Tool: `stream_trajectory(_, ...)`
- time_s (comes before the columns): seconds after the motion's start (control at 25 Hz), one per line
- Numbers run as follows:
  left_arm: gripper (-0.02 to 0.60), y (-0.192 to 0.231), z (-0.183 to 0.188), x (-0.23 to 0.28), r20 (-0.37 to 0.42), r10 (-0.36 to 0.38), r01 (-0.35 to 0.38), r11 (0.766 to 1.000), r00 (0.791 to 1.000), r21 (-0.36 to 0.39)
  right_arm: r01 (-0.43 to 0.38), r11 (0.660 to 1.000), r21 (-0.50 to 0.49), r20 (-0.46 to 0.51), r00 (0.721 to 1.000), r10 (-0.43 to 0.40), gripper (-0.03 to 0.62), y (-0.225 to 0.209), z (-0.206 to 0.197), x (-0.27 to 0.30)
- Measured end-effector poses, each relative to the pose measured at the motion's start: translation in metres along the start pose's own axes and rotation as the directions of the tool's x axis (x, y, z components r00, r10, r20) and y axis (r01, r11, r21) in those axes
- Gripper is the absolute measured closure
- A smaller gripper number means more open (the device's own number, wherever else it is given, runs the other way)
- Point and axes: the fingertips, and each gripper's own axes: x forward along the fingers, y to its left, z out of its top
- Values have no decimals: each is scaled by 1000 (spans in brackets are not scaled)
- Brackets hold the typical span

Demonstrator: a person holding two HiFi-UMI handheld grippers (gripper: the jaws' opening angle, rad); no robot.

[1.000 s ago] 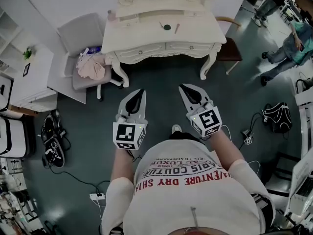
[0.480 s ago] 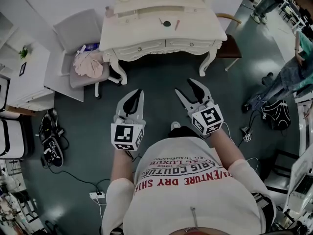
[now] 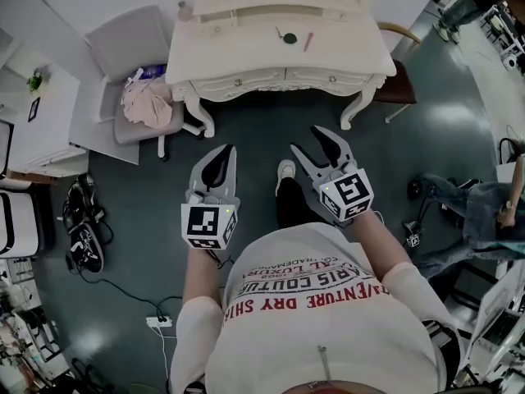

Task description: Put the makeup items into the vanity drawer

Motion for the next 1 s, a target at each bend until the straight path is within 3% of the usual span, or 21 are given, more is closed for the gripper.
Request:
stream_trajectory(0.44,572,83,24,150,-23,97,-97,995,995,-7,-77,997,-2,-9,997,77,390,-133,18,135)
stream_trajectory(0.68,572,116,27,239,-46,100,-100,995,994,-2,-77,997,14,-35,996,77,390,-216,17,200)
stream_trajectory(1.0,572,147,11,318,-104,72,-76,997,992,-28,-39,998,58,-149,988,47,390,-280,-18,250)
